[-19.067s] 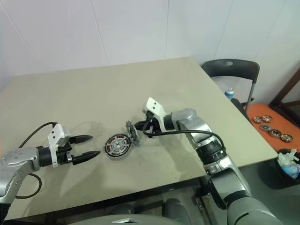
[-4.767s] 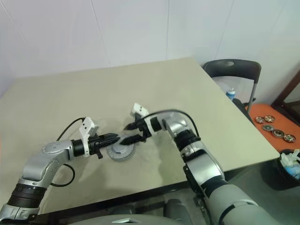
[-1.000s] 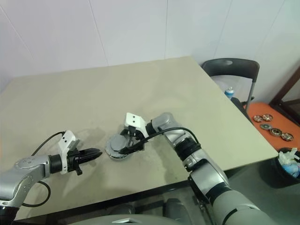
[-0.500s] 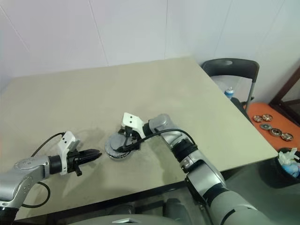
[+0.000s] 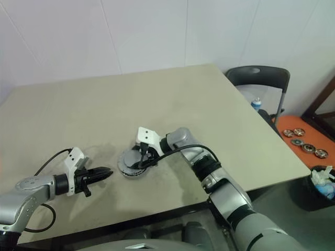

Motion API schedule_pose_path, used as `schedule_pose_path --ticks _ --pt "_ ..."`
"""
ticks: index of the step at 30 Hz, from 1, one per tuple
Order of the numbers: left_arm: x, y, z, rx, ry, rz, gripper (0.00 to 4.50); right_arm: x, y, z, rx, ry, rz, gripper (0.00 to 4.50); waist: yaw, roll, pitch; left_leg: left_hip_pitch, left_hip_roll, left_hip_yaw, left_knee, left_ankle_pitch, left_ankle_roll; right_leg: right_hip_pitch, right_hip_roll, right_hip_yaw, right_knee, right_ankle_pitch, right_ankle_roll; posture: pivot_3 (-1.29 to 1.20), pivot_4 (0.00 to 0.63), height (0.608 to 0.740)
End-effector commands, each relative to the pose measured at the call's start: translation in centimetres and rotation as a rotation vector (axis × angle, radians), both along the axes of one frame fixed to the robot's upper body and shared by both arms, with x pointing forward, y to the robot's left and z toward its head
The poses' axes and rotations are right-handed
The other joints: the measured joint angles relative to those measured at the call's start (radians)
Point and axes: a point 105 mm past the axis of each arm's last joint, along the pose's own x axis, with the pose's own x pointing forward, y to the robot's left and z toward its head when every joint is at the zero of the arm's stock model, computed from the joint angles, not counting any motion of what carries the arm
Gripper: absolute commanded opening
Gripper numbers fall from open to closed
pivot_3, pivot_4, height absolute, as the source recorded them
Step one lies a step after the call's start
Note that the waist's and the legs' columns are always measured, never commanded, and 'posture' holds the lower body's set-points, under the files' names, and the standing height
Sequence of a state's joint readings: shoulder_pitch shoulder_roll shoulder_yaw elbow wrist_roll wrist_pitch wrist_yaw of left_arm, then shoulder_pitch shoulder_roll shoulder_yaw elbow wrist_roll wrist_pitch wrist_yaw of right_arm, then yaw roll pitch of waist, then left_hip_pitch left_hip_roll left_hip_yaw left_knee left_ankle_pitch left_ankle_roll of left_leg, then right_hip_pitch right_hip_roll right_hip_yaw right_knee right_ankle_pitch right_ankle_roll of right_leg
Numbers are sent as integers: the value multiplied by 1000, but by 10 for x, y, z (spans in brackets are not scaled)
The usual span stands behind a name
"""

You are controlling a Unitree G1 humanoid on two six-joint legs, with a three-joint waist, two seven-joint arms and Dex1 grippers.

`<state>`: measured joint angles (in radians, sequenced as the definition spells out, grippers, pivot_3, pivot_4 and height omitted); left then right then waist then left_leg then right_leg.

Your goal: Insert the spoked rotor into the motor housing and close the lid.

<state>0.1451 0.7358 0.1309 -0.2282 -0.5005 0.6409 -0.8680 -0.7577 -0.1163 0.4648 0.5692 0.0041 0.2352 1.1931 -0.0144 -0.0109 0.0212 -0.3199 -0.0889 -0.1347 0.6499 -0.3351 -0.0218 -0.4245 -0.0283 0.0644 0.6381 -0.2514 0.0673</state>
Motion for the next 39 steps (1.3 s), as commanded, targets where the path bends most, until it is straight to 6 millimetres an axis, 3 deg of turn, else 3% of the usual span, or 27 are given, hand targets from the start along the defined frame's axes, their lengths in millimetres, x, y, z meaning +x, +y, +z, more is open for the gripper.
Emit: schedule_pose_path --ticks 1,9,21,32,39 --pt "5 0 7 3 -41 -4 932 2 -12 -1 -54 19 14 3232 3 0 0 0 0 0 0 0 0 0 0 0 0 0 0 0 0 740" --pt "6 -1 7 1 -47 -6 932 0 -21 10 -27 175 21 3232 4 -1 0 -1 -1 0 0 0 -1 0 -1 0 -2 0 0 0 0 740" --pt "7 -1 9 4 -48 -5 932 -6 -25 3 -41 105 62 3232 2 -1 -1 -1 -1 0 0 0 0 0 -1 0 -3 0 0 0 0 740" --pt "5 -5 9 -2 -51 -8 932 7 -20 40 141 267 13 3232 1 -1 0 -1 -1 0 0 0 0 0 -1 0 -3 0 0 0 0 740" --pt "4 -5 9 0 -49 -8 932 -8 -26 27 116 137 124 3232 -1 -1 0 -2 0 0 -1 0 0 0 -1 0 -3 0 0 0 0 740"
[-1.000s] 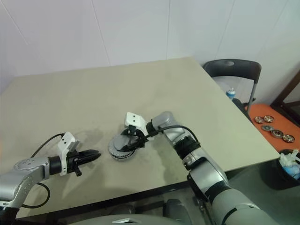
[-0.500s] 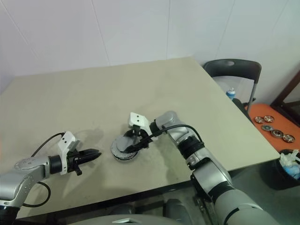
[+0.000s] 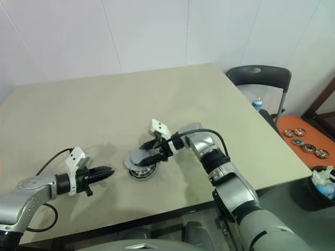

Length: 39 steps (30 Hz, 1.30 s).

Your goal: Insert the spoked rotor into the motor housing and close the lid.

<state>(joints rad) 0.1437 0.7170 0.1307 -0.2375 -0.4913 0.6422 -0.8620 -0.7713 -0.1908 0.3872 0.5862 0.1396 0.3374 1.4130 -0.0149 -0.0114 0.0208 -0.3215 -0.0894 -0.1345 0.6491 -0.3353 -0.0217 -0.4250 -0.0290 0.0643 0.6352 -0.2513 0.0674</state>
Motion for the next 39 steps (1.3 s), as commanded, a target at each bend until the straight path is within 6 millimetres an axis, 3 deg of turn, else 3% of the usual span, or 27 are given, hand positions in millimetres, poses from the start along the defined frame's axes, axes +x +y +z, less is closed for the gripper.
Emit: schedule_pose_path --ticks 1,9,15,20,26,35,39 --pt "4 -2 9 6 -41 -10 932 -3 4 12 41 -95 63 3232 -1 0 0 0 0 0 0 0 0 0 0 0 0 0 0 0 0 740" --pt "3 -2 10 5 -42 -8 932 2 0 -3 -4 -167 61 3232 -2 0 0 0 0 0 0 0 0 0 0 0 1 0 0 0 0 740" --pt "2 -1 9 5 -40 2 932 -9 -4 -14 -53 -211 154 3232 -2 -1 -1 1 0 0 1 0 0 0 0 0 1 0 0 0 0 740" --pt "2 -1 8 3 -41 7 932 -7 -2 -23 -93 -242 136 3232 -1 -1 -1 1 0 0 1 0 0 1 0 0 1 0 0 0 0 740" --pt "1 -1 7 2 -39 11 932 -2 4 -22 -82 -239 82 3232 -4 -3 -2 3 0 0 1 -1 2 1 1 0 4 0 0 0 0 740" --pt "1 -1 6 2 -34 7 932 -3 -2 -26 -113 -222 96 3232 -2 -3 -3 5 1 0 1 0 1 2 1 0 8 0 0 0 0 740" --pt "2 -1 7 2 -38 8 932 -5 -7 -37 -169 -223 112 3232 -1 -4 -3 5 0 0 1 0 1 2 1 0 8 0 0 0 0 740"
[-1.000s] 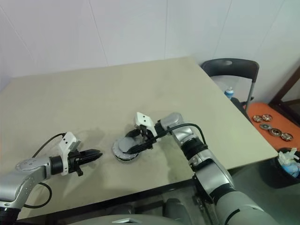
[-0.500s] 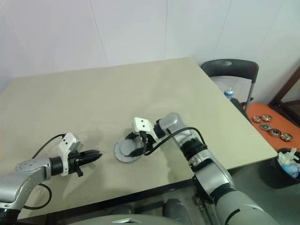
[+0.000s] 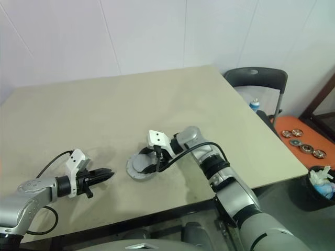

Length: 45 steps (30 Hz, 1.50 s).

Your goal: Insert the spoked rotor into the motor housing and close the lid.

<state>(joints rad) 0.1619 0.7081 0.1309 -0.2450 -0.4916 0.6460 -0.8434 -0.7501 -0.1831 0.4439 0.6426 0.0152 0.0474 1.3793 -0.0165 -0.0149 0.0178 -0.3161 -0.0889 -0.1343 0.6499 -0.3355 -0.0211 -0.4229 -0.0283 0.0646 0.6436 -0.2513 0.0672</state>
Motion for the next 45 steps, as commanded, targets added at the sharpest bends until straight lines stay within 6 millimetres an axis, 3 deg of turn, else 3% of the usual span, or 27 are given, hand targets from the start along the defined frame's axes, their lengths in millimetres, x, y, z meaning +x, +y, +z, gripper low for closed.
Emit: schedule_pose_path --ticks 1,10,14,20,22,27,31,45 --pt "6 -2 11 1 -52 -11 932 -3 -12 -23 -128 26 -1 3232 0 0 0 0 0 0 0 0 0 0 0 0 0 0 0 0 0 740" --pt "13 -8 22 -14 -85 -24 932 4 -16 -38 -159 106 -107 3232 1 3 0 19 0 -1 -2 0 0 22 1 0 -5 -1 0 0 0 740" --pt "25 -16 40 -54 -130 -29 932 4 -18 -38 -160 114 -111 3232 3 4 1 30 1 -2 -3 0 0 34 1 -1 -8 -1 0 0 0 740" --pt "53 -35 67 -126 -222 -38 932 5 -19 -36 -157 102 -108 3232 3 4 1 30 1 -3 -2 0 0 33 1 -2 -9 -1 0 0 0 740" --pt "57 -37 67 -130 -217 -36 932 5 -19 -35 -157 102 -107 3232 2 4 0 30 1 -3 -2 0 0 34 1 -2 -9 -1 0 0 0 740" --pt "59 -67 48 -152 -137 -144 932 6 -18 -35 -149 93 -112 3232 1 5 1 29 1 -3 -3 0 0 33 1 -2 -9 -1 0 0 0 740" --pt "54 -76 41 -155 -103 -196 63 5 -17 -35 -144 90 -117 3232 1 4 1 29 1 -3 -3 0 0 33 1 -2 -9 -1 0 0 0 740" --pt "44 -87 17 -121 -27 -253 27 5 -19 -36 -140 85 -132 3232 1 6 2 29 1 -3 -3 0 0 33 1 -2 -10 -1 1 0 0 740"
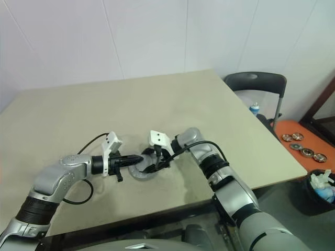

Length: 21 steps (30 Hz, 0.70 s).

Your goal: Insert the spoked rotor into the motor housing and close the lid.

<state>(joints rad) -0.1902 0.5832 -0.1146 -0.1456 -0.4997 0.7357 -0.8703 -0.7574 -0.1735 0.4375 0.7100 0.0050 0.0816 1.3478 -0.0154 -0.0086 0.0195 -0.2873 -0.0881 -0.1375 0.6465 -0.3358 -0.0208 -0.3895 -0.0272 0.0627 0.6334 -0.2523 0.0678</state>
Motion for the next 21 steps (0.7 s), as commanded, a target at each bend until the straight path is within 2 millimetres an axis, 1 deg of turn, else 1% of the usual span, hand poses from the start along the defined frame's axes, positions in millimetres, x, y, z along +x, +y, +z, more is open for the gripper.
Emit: schedule_pose_path --ticks 1,4,8,15,18,21 --pt "2 -6 -1 9 -13 -9 27 -1 -15 -24 -106 31 -58 3232 0 0 0 0 0 0 0 0 0 0 0 0 0 0 0 0 0 740" --pt "0 -12 -6 11 -6 -16 27 -1 -15 -24 -106 29 -61 3232 1 0 0 0 0 0 0 0 0 0 0 0 0 0 0 0 0 740" --pt "-1 -13 -11 17 1 -15 27 -1 -16 -24 -109 33 -63 3232 1 0 0 0 0 0 0 0 0 0 0 0 0 0 0 0 0 740" --pt "3 -6 -9 31 -16 1 27 0 -15 -23 -117 44 -64 3232 1 1 0 0 0 0 0 0 0 0 0 0 -1 0 0 0 0 740" --pt "1 -5 -9 37 -12 -9 27 0 -14 -22 -116 66 -74 3232 1 1 0 0 0 0 0 0 0 0 0 0 -1 0 0 0 0 740" --pt "-1 -3 -11 47 -9 -14 27 0 -13 -19 -95 62 -69 3232 1 1 1 0 0 -1 0 0 0 0 0 0 -1 -2 4 0 0 740"
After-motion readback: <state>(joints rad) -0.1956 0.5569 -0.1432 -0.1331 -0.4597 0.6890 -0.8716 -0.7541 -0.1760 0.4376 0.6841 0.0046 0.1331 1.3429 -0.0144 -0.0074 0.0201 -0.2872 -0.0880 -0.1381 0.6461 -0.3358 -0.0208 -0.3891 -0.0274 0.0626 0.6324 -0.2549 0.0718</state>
